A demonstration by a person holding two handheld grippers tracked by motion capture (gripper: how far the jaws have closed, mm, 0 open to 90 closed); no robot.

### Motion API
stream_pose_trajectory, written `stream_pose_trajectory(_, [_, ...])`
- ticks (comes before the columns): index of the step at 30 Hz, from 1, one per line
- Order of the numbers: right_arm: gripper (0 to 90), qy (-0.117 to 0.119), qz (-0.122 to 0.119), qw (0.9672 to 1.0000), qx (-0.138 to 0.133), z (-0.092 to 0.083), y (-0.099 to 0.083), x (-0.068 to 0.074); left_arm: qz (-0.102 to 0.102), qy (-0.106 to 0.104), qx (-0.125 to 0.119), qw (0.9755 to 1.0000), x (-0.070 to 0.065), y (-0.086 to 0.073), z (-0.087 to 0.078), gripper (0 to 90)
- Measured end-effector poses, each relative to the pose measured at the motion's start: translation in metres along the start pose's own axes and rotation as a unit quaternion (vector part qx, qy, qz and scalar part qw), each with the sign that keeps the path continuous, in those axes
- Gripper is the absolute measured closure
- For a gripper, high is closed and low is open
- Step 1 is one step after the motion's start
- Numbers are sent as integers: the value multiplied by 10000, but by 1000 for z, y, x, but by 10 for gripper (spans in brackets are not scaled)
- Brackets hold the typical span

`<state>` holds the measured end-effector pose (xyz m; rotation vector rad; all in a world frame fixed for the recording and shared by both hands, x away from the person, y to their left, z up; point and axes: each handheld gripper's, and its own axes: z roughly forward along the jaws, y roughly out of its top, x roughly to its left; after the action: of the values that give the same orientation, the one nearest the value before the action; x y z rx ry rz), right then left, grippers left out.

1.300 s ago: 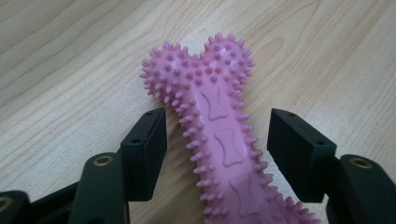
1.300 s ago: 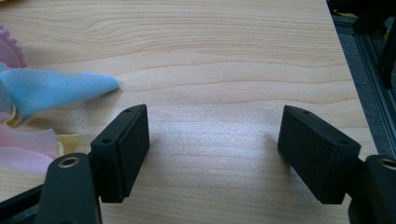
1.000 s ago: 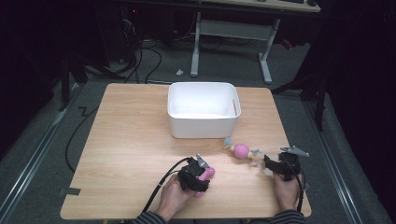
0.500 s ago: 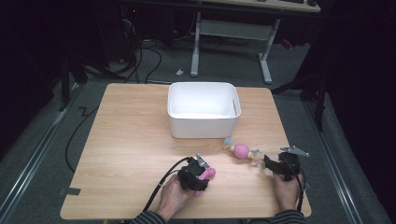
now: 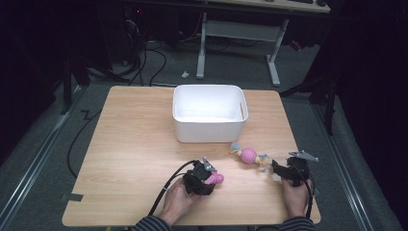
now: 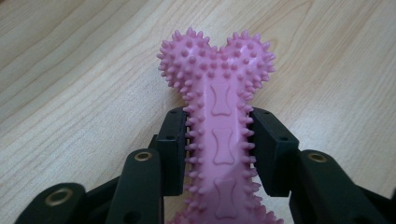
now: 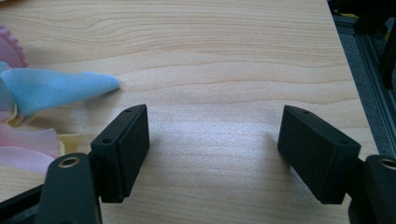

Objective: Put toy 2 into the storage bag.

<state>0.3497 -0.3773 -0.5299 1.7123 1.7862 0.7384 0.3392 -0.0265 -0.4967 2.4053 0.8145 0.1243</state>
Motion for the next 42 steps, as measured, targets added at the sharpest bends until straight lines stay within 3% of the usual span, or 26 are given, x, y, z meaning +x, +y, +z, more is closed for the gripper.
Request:
stream_pose_trajectory(9, [252,11,-9,10000,9,0,0,0,-72,-61,-148,9998,5,4,-16,591])
stream_pose_trajectory(20, [251,21,-26,10000,8,0,0,0,-184,-150,-435,9988,21,18,-46,593])
stream_pose_trajectory(29, [251,29,-24,10000,12,0,0,0,-169,-215,-486,9984,29,26,-52,593])
stream_pose_trajectory(31, [251,30,-24,10000,13,0,0,0,-248,-305,-543,9978,32,30,-55,593])
stream_pose_trajectory(42, [250,38,-17,10000,19,0,0,1,-306,-217,-677,9970,42,44,-79,592])
